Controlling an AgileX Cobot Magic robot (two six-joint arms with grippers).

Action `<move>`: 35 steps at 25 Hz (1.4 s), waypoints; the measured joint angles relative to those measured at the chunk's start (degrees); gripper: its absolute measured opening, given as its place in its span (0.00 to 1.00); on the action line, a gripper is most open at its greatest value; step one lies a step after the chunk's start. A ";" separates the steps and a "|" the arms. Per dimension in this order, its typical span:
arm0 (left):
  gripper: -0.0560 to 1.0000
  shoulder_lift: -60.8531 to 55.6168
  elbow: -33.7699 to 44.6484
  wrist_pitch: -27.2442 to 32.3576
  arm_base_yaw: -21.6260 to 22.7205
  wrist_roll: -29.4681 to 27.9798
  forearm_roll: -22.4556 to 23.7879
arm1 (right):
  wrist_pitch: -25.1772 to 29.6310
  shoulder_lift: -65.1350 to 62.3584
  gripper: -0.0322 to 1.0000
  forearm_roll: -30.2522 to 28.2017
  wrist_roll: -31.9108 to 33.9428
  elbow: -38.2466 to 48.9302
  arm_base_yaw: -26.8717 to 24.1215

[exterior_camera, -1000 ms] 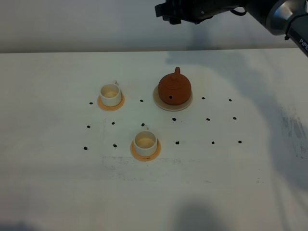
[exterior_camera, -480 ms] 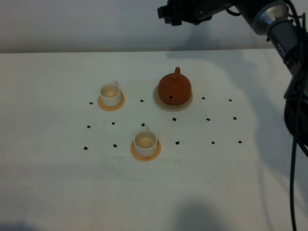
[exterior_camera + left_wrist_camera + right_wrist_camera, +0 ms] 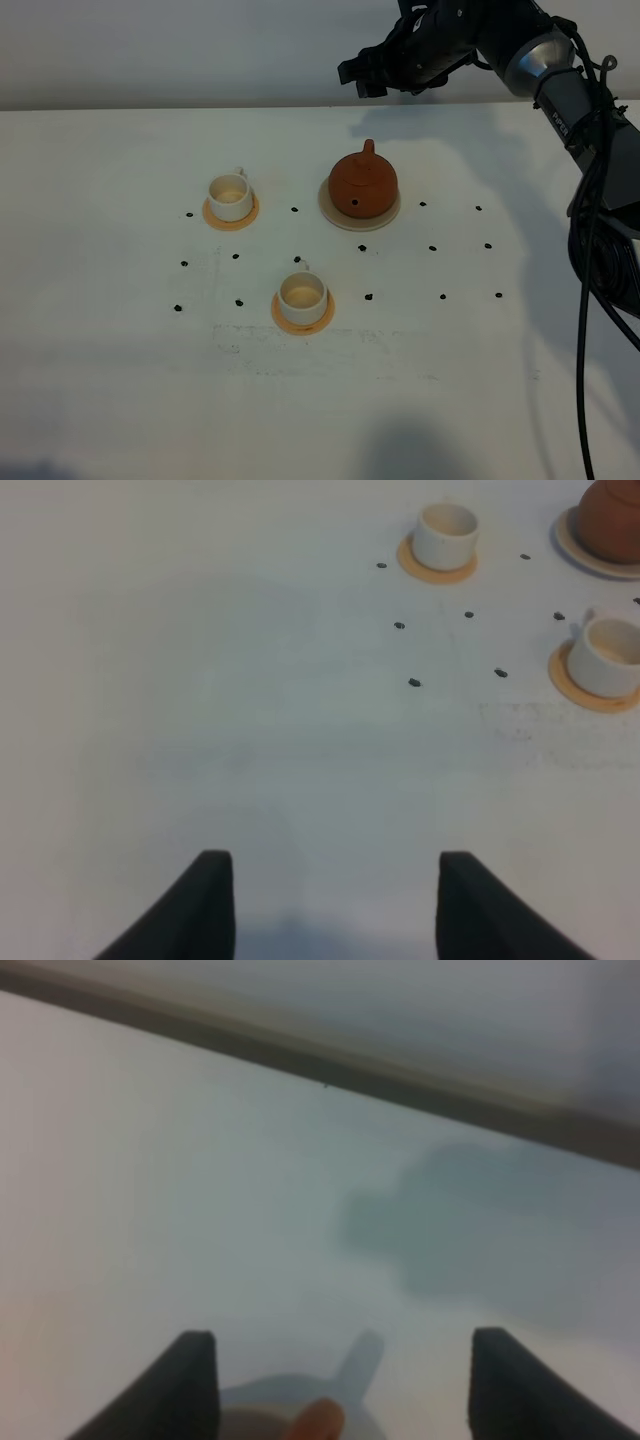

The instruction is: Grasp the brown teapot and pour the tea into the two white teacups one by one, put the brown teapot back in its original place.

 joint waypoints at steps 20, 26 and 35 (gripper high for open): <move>0.50 0.00 0.00 0.00 0.00 0.00 0.00 | -0.87 3.27 0.54 0.39 2.47 -0.29 0.00; 0.50 0.00 0.00 0.00 0.00 0.00 0.00 | -2.12 3.27 0.54 0.59 2.79 -0.29 0.00; 0.50 0.00 0.00 0.00 0.00 0.00 0.00 | -2.43 3.27 0.54 1.60 2.79 -0.29 -0.38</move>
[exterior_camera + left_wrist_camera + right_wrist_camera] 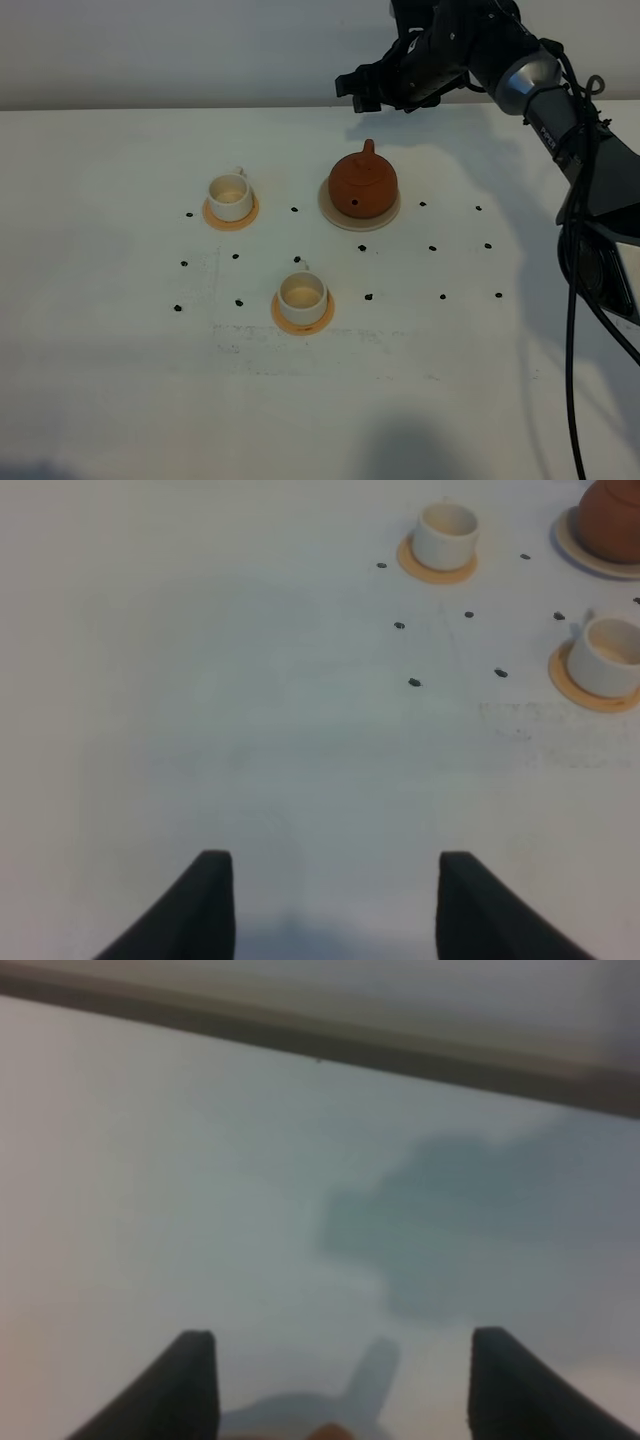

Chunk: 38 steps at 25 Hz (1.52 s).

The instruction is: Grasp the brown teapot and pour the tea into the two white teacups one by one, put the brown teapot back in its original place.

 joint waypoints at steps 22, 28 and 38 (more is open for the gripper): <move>0.50 0.00 0.00 0.00 0.00 0.00 0.00 | 3.17 2.72 0.54 -1.44 0.18 0.00 -0.11; 0.50 0.00 0.00 0.00 0.00 0.00 0.00 | 3.42 2.72 0.54 -3.33 0.27 0.00 -0.11; 0.50 0.00 0.00 0.00 0.00 0.00 0.00 | 4.09 2.72 0.54 -3.99 0.34 0.00 -0.11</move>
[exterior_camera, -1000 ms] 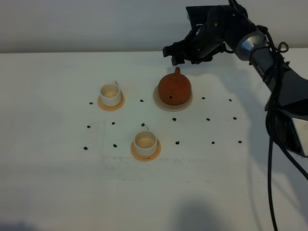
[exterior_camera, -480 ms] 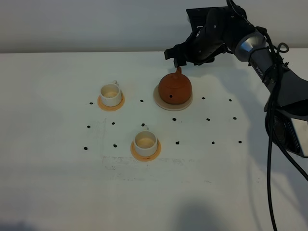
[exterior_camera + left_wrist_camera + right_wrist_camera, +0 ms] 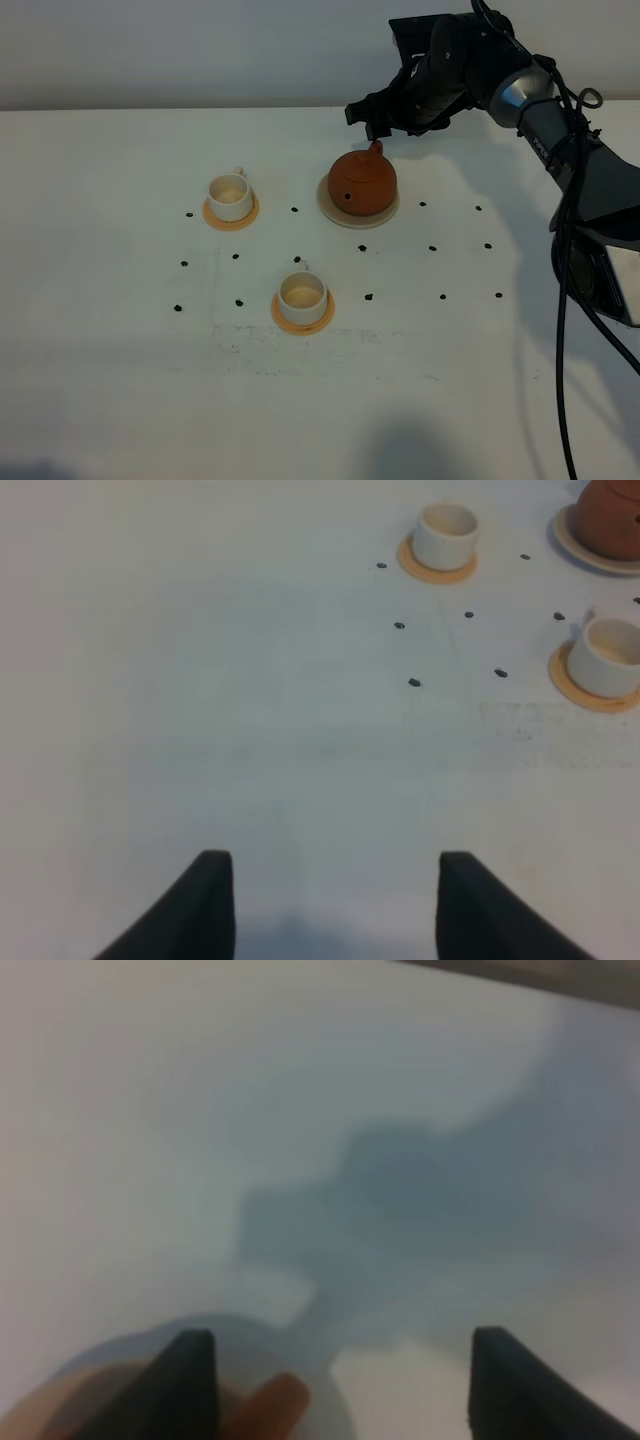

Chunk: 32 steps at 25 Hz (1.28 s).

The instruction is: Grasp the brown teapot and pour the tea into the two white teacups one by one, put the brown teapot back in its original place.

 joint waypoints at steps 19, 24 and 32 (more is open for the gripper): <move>0.50 0.00 0.00 0.00 0.00 0.00 0.00 | 1.61 -0.05 0.54 -0.69 0.05 -0.09 0.00; 0.50 0.00 0.00 0.00 0.00 0.00 0.00 | 2.25 -0.05 0.54 -0.88 0.05 -0.27 0.00; 0.50 0.00 0.00 0.00 0.00 0.00 0.00 | 3.57 -0.53 0.53 -1.52 -0.14 -0.29 -0.07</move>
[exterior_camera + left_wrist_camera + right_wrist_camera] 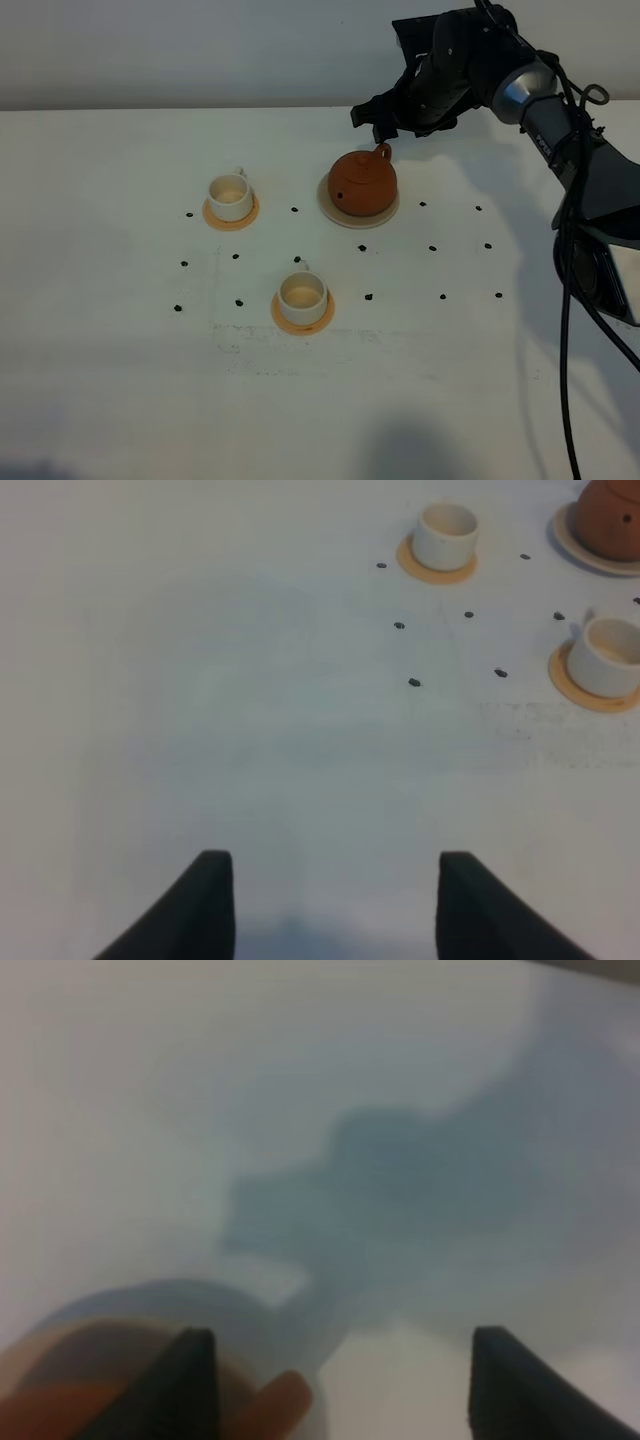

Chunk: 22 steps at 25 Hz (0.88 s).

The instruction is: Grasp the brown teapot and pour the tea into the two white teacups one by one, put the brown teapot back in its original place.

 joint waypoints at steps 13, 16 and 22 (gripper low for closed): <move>0.50 0.00 0.00 0.00 0.00 0.00 0.00 | 3.56 -0.02 0.53 -0.25 -0.40 0.00 -0.10; 0.50 0.00 0.00 0.00 0.00 0.00 0.00 | 4.06 -0.02 0.53 -0.38 -0.65 0.00 -0.10; 0.50 0.00 0.00 0.00 0.00 0.00 0.00 | 4.06 -0.07 0.53 -0.40 -1.17 0.00 -0.10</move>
